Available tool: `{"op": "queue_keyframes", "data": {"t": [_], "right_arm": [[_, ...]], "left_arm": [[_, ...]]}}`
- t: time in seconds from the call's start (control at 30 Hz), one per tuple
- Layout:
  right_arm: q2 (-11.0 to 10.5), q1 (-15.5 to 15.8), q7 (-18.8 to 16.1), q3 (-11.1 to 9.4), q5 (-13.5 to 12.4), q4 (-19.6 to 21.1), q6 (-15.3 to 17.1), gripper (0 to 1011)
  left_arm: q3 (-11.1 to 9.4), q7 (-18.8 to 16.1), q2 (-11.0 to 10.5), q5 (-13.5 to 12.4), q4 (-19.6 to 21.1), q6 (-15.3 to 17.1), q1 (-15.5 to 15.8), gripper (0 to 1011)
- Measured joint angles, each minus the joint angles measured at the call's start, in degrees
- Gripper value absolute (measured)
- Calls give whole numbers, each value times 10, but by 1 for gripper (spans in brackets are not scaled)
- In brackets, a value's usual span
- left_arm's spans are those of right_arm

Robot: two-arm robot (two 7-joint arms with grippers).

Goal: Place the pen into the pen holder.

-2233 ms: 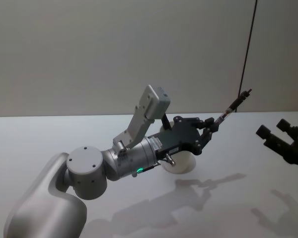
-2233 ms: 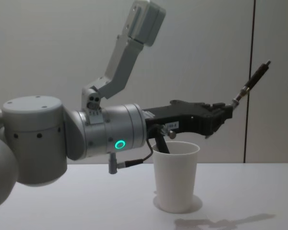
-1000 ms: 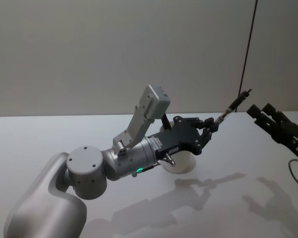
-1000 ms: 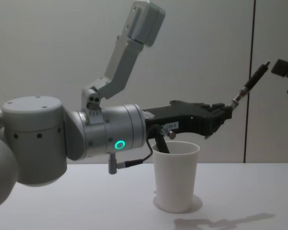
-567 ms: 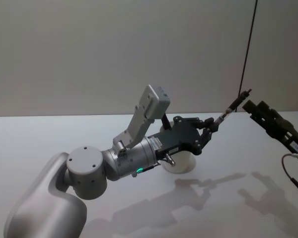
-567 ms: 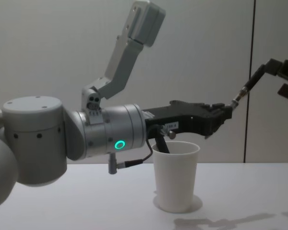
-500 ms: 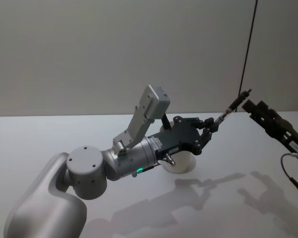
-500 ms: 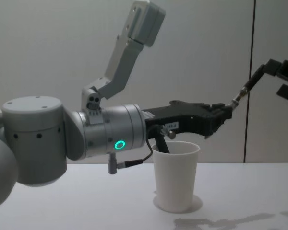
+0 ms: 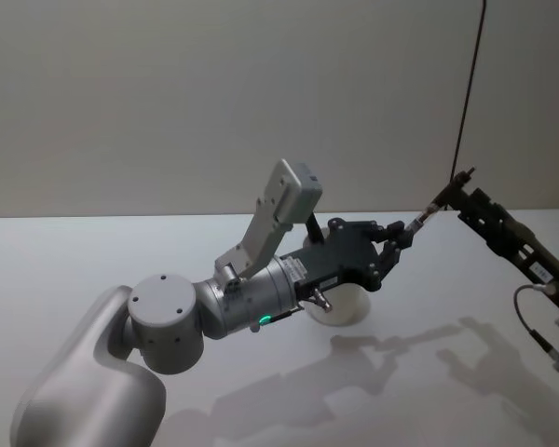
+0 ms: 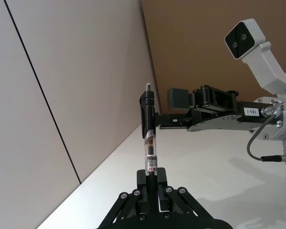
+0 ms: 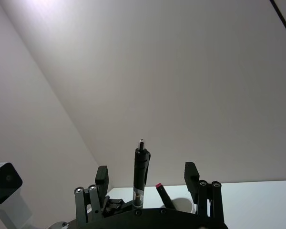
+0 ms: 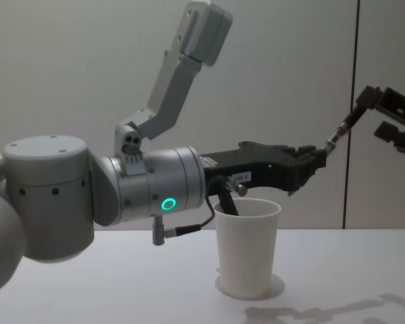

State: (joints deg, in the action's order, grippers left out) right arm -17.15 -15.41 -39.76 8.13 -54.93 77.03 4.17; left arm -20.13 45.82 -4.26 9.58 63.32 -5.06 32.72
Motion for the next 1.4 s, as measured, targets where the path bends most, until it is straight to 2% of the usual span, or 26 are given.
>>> {"op": "queue_keyframes", "data": {"t": [0.93,1.23,1.4], "right_arm": [[23,-37,-22,27,10,-48,-14,988],[24,-41,-23,29,8,-53,-20,771],[24,-41,-24,31,6,-54,-23,592]], "left_arm": [[0,0,0,0,0,0,0,129],[0,0,0,0,0,0,0,129],[0,0,0,0,0,0,0,129]]}}
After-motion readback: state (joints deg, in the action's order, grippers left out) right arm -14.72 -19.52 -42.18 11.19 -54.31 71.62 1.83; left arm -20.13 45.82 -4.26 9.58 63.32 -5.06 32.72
